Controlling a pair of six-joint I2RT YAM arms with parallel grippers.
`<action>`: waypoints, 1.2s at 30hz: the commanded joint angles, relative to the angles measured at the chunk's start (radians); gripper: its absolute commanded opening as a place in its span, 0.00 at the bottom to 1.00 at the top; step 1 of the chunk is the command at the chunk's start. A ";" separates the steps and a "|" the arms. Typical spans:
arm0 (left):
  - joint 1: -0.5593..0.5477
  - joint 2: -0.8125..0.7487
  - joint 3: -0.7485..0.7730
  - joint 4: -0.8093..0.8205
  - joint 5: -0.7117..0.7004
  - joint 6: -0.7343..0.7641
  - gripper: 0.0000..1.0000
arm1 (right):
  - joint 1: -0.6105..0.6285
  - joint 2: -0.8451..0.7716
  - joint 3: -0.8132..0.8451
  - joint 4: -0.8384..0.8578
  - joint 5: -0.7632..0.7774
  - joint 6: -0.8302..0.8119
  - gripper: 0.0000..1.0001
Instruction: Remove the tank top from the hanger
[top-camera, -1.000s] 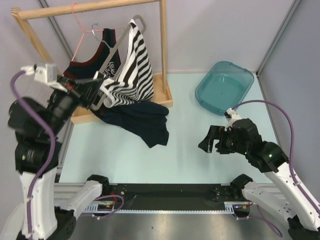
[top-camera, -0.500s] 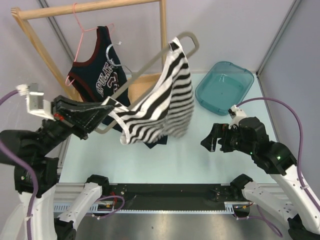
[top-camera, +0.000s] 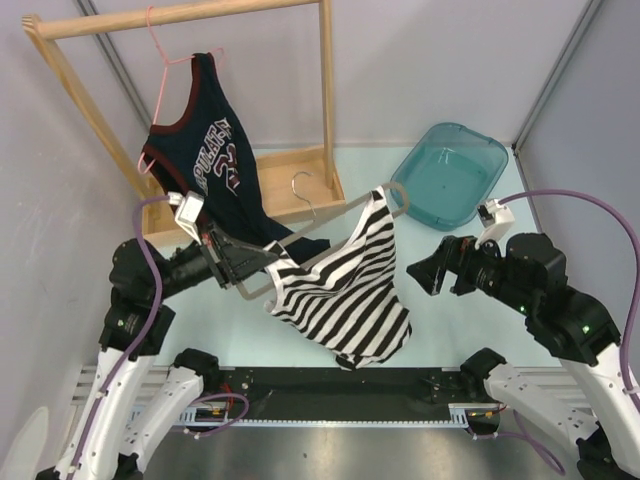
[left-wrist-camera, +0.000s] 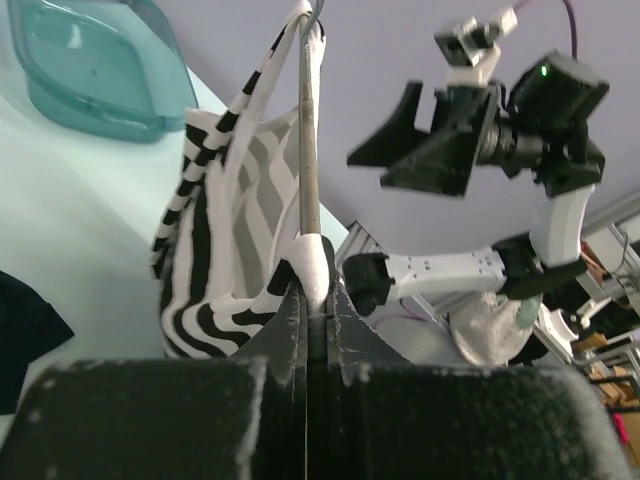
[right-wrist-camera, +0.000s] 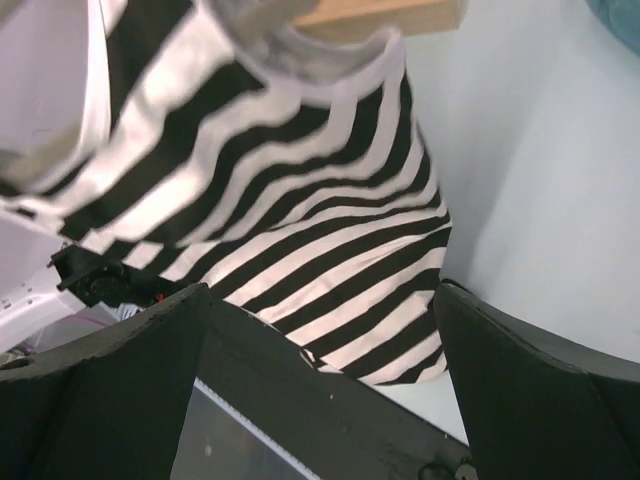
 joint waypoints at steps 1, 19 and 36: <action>-0.015 -0.074 -0.054 0.045 0.026 -0.001 0.00 | 0.002 0.054 -0.002 0.156 0.037 -0.034 0.99; -0.017 -0.117 -0.080 -0.177 -0.035 0.136 0.00 | 0.240 0.393 0.148 0.306 0.239 -0.032 0.79; -0.017 -0.139 -0.043 -0.239 -0.023 0.163 0.00 | 0.246 0.415 0.127 0.332 0.294 -0.044 0.07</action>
